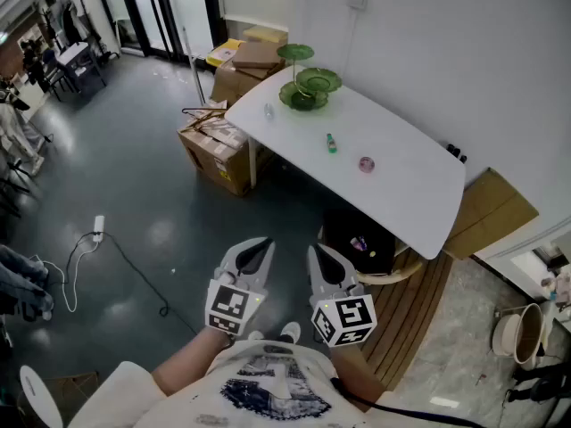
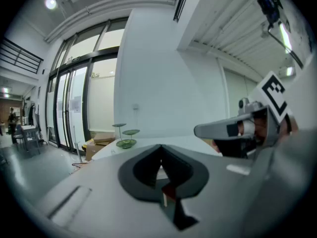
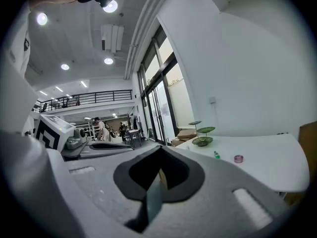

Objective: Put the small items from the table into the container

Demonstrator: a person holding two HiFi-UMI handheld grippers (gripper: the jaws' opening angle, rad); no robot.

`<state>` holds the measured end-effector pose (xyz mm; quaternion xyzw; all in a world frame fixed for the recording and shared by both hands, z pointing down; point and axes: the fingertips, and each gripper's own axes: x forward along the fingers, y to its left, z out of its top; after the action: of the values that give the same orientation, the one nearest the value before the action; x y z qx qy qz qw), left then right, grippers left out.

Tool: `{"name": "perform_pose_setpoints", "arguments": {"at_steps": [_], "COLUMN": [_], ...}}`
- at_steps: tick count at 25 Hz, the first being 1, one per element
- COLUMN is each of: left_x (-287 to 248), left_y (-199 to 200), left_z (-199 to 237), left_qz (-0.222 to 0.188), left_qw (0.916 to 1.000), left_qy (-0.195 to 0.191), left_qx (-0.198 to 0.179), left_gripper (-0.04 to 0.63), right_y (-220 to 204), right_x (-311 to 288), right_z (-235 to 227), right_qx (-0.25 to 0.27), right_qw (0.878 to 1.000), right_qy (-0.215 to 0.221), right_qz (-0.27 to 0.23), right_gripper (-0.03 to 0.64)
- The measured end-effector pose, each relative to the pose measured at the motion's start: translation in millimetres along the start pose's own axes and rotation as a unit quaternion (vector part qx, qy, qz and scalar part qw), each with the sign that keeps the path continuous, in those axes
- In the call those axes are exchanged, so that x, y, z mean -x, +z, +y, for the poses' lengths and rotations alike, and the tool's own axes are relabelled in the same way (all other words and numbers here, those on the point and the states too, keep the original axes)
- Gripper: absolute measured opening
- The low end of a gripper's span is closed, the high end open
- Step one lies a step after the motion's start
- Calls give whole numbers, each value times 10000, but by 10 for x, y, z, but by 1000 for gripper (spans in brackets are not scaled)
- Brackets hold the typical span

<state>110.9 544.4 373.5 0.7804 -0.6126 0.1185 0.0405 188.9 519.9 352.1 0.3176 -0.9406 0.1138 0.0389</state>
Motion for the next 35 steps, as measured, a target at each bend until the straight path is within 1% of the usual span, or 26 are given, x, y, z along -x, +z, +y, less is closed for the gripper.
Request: {"name": "perform_pose_setpoints", "arguments": {"at_steps": [6, 13, 21, 24, 27, 31, 35], "left_x": [-33, -202, -316, -338, -387, -493, -723], "left_y": [-2, 9, 107, 159, 183, 138, 96], "left_z": [-59, -221, -245, -185, -87, 67, 314], "left_qz": [-50, -76, -103, -143, -193, -253, -289], "left_qw": [10000, 9999, 9999, 9998, 9998, 9997, 9994], "left_qy": [50, -115, -19, 15, 40, -31, -173], "left_qx": [23, 32, -17, -98, -62, -28, 57], "left_gripper": [-11, -11, -11, -11, -11, -11, -11], "right_y": [5, -8, 47, 103, 137, 120, 131], "right_x": [61, 110, 53, -7, -94, -246, -521], "right_z": [-97, -293, -481, -473, -461, -466, -543], "right_qx": [-18, -116, -161, -113, -90, -18, 39], "right_qw": [9999, 9999, 9997, 9995, 9993, 9993, 9995], "right_qy": [-65, -38, 27, 62, 106, 72, -59], "right_qz": [-78, -108, -197, -276, -352, -369, -297], "right_gripper": [-2, -2, -2, -2, -2, -2, -2]}}
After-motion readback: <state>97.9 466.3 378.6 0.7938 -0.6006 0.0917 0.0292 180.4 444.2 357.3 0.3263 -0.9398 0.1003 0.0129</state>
